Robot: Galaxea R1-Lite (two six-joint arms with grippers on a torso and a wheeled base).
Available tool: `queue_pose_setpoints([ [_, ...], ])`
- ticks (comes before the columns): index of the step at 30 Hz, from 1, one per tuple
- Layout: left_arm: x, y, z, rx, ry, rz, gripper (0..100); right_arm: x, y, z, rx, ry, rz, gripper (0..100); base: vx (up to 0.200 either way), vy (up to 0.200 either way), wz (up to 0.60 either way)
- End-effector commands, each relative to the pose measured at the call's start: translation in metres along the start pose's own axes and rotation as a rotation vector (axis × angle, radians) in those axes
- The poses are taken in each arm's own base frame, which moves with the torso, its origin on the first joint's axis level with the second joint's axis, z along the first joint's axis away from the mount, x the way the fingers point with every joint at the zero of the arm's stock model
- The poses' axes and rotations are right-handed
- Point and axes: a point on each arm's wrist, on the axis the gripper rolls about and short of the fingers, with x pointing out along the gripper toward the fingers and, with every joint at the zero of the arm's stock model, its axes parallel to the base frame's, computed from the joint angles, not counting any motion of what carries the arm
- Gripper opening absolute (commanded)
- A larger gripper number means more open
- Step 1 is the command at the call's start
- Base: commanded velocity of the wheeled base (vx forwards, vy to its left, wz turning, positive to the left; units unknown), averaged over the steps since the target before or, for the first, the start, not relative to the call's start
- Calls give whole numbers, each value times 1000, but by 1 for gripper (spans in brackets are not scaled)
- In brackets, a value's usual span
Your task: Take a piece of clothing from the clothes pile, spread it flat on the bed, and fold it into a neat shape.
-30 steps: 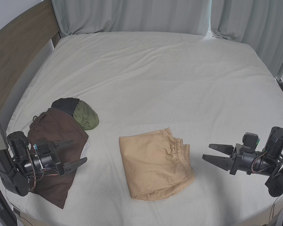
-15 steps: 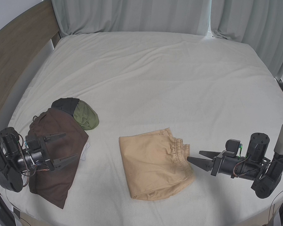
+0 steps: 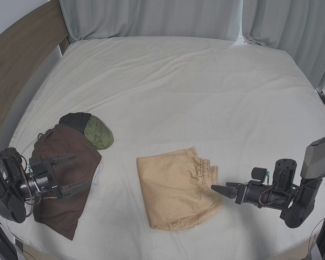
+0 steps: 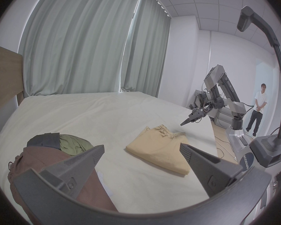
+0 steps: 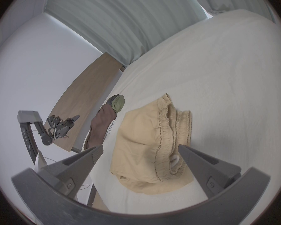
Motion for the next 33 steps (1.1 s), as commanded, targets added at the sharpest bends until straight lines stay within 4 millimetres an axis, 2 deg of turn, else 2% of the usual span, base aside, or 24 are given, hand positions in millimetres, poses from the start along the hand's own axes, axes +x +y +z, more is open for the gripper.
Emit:
queue_pose_setpoints([
  [1, 0, -5, 2, 0, 0, -12, 100, 10, -13, -12, 70, 44, -26, 100, 0, 0, 0],
  [6, 0, -6, 0, -7, 4, -15, 100, 15, -26, -21, 100, 74, -61, 100, 0, 0, 0],
  [20, 3, -8, 6, 15, -9, -22, 100, 29, -44, -40, 137, 131, -92, 100, 0, 0, 0],
  [28, 3, -9, 8, 22, -13, -23, 100, 38, -53, -47, 145, 144, -100, 100, 0, 0, 0],
  [33, 3, -9, 8, 22, -13, -23, 100, 45, -52, -46, 154, 135, -84, 100, 0, 0, 0],
])
